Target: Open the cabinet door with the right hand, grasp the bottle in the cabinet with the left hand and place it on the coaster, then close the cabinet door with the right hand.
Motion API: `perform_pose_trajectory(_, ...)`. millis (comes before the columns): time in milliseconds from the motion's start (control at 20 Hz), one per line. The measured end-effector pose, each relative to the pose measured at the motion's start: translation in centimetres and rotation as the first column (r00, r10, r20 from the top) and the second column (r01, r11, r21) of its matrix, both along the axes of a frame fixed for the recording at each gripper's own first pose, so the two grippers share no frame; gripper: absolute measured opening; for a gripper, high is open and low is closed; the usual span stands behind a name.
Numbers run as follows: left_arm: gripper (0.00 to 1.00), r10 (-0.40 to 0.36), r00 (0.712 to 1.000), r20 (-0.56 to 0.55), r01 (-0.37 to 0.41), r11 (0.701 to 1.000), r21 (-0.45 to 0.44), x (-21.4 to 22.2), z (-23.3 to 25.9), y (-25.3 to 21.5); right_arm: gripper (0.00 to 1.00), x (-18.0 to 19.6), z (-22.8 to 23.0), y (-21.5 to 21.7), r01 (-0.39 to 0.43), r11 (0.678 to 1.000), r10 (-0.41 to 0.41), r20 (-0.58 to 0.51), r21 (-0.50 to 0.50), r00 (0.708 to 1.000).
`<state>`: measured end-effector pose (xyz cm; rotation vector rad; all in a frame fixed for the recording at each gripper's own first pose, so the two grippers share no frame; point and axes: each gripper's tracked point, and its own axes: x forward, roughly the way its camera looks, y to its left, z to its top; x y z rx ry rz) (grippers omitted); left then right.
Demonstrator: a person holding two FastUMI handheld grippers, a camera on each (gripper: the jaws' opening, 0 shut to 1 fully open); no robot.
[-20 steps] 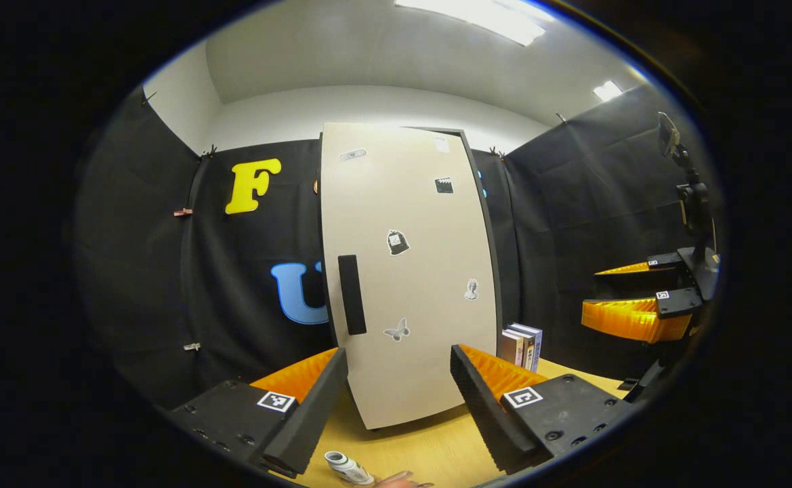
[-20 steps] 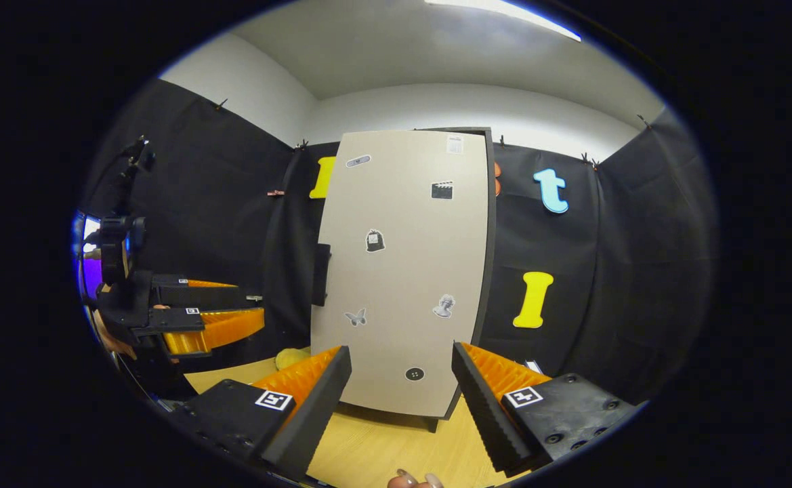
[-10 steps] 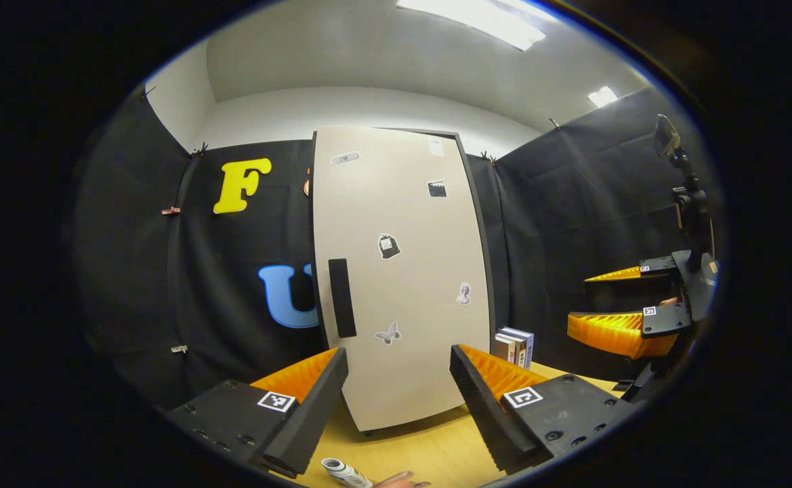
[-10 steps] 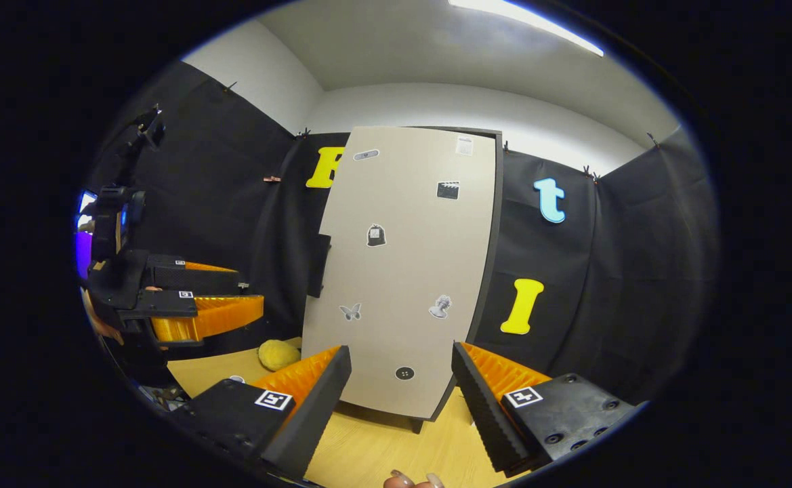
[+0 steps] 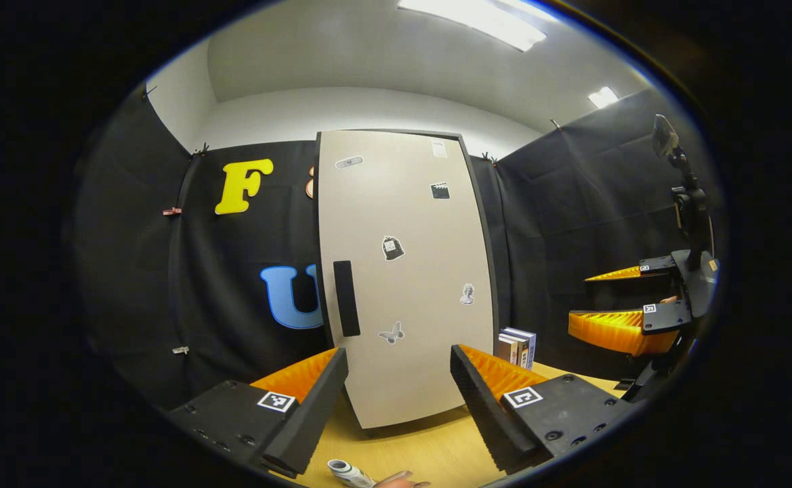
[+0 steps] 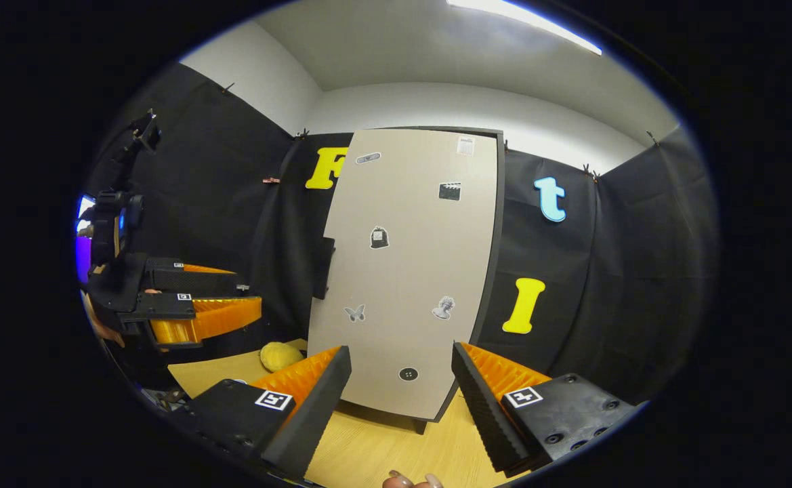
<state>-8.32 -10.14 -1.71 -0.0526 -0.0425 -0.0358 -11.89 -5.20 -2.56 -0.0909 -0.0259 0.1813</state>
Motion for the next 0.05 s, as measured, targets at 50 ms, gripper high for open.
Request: perform_pose_trajectory(50,0.96,-0.001,1.000,0.001,0.001,1.000,0.001,0.02,-0.01,0.01,0.97,0.06,-0.05,0.03,0.003,1.000,-0.003,-0.002,-0.001,1.000)
